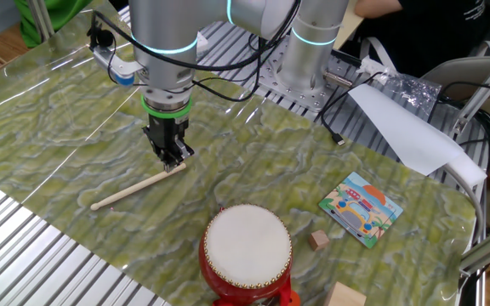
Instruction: Play the drum
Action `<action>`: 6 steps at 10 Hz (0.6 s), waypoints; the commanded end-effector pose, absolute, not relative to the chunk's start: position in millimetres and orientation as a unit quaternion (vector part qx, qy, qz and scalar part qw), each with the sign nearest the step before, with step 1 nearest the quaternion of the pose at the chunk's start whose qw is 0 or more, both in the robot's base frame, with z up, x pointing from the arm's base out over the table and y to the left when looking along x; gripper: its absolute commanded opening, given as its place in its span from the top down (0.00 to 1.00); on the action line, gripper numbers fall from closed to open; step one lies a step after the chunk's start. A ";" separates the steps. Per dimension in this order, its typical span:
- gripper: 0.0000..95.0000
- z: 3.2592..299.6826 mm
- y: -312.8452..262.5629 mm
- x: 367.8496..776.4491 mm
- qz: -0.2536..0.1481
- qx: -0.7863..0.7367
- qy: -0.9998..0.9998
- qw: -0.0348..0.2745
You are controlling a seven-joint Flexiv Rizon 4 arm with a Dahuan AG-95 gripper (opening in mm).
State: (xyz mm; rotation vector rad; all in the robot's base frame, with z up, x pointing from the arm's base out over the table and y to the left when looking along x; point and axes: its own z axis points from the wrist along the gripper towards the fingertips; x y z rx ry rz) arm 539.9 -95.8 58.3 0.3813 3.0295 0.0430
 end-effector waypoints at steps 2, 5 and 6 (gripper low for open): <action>1.00 56.8 -95.7 539.5 0.015 0.125 0.991 0.044; 1.00 49.6 -95.8 538.2 0.016 0.128 0.991 0.046; 1.00 47.6 -95.9 537.9 0.017 0.129 0.990 0.047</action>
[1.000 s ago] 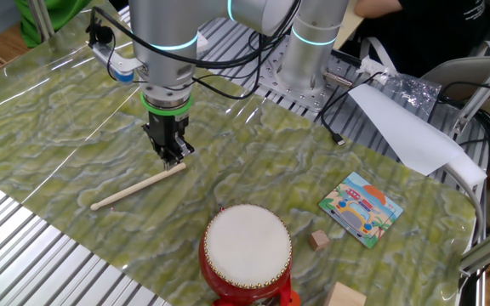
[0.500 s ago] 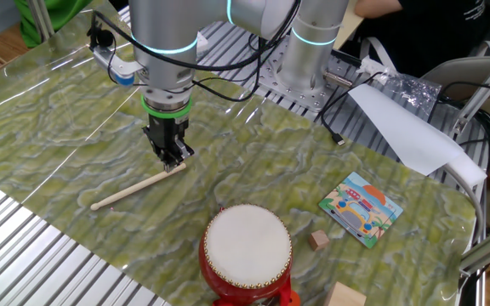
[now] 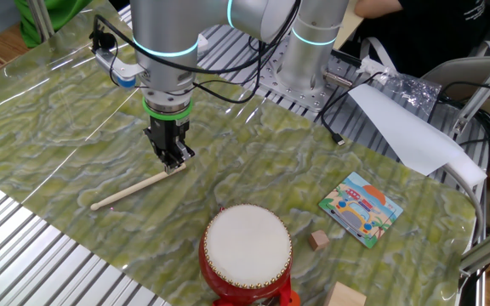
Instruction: Play the drum
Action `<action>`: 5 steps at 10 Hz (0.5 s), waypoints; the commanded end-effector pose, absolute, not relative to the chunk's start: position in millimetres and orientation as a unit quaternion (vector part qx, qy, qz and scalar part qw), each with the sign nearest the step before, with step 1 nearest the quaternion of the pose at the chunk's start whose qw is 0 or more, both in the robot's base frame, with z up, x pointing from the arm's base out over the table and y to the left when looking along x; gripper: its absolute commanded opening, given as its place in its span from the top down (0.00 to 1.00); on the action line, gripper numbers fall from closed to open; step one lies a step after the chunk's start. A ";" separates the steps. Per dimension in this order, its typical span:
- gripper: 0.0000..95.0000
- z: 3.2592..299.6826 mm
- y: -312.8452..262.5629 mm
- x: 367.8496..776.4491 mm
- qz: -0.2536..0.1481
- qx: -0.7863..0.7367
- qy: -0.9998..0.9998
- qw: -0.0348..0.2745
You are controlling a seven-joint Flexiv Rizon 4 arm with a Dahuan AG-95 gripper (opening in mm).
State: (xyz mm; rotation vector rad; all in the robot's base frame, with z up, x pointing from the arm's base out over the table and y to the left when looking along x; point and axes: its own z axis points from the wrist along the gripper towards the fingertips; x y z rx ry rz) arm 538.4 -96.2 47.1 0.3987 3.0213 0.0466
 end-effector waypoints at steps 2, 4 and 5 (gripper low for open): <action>1.00 43.4 -96.2 537.2 0.017 0.128 0.990 0.049; 1.00 40.9 -96.9 537.4 0.018 0.128 0.990 0.050; 1.00 39.5 -97.6 538.0 0.018 0.128 0.990 0.051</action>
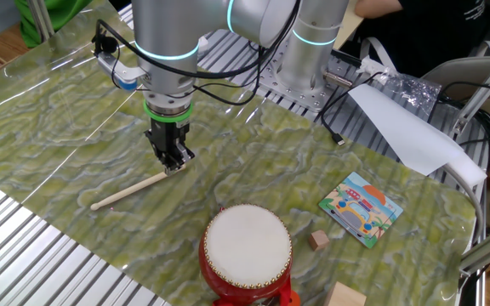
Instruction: Play the drum
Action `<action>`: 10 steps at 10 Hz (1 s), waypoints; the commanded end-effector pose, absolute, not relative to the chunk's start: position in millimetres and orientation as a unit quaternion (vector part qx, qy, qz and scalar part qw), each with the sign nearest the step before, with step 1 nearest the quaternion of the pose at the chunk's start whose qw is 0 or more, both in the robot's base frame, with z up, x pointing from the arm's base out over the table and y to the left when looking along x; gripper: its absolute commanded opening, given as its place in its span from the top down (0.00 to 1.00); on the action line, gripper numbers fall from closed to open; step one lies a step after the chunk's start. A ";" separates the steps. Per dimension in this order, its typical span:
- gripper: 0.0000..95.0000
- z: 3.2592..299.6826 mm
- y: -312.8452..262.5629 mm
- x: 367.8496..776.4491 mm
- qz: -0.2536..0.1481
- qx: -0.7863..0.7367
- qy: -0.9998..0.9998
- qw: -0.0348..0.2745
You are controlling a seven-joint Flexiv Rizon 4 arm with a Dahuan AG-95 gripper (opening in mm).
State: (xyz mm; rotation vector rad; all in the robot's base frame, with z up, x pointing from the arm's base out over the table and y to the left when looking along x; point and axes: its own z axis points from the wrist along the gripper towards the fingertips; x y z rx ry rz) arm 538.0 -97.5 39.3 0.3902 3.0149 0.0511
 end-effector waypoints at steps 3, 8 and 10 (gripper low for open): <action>1.00 38.5 -98.4 538.9 0.019 0.127 0.990 0.051; 0.80 31.4 -98.8 537.0 0.023 0.130 0.990 0.054; 0.80 29.0 -98.9 536.2 0.024 0.131 0.990 0.054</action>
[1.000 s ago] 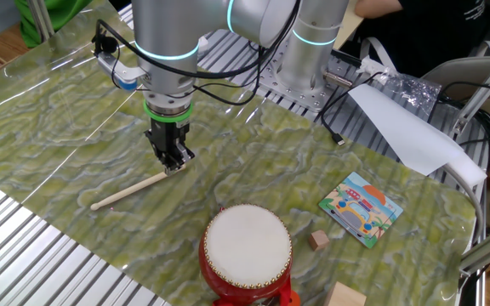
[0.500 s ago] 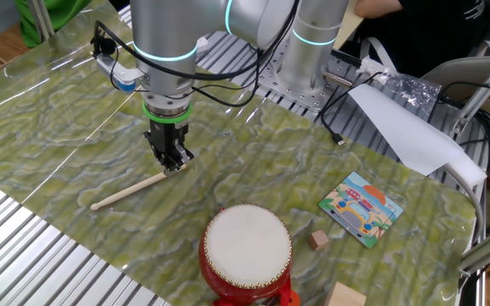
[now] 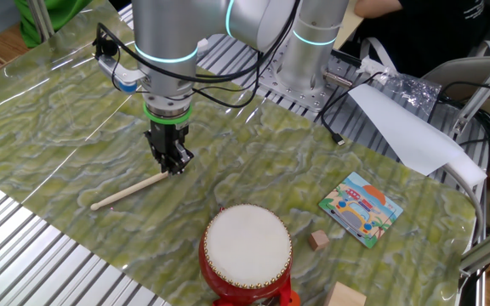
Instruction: Play the drum
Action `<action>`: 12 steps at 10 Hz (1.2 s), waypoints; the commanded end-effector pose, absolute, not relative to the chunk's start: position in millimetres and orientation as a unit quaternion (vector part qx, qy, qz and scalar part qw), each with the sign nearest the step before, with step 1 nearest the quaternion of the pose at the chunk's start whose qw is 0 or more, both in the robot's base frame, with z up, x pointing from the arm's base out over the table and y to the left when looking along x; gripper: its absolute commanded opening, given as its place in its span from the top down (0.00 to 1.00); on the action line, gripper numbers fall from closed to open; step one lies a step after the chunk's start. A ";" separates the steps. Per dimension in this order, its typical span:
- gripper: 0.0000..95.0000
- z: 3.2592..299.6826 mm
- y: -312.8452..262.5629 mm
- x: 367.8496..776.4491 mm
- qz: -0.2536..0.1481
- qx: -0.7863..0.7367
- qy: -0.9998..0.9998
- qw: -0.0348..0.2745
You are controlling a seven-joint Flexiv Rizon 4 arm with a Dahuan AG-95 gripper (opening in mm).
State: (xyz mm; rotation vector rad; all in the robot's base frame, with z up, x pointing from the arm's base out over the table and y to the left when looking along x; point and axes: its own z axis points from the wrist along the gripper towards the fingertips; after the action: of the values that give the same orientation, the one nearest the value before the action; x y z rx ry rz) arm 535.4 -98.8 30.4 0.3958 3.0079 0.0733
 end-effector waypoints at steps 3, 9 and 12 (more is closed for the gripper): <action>0.80 23.8 -99.3 534.3 0.024 0.136 0.989 0.056; 0.80 23.7 -99.7 534.1 0.024 0.140 0.988 0.056; 0.80 23.7 -99.7 534.1 0.023 0.141 0.988 0.057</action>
State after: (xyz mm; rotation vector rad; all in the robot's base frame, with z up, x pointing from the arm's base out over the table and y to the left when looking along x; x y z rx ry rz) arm 534.4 -99.7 23.4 0.4255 2.9965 0.0714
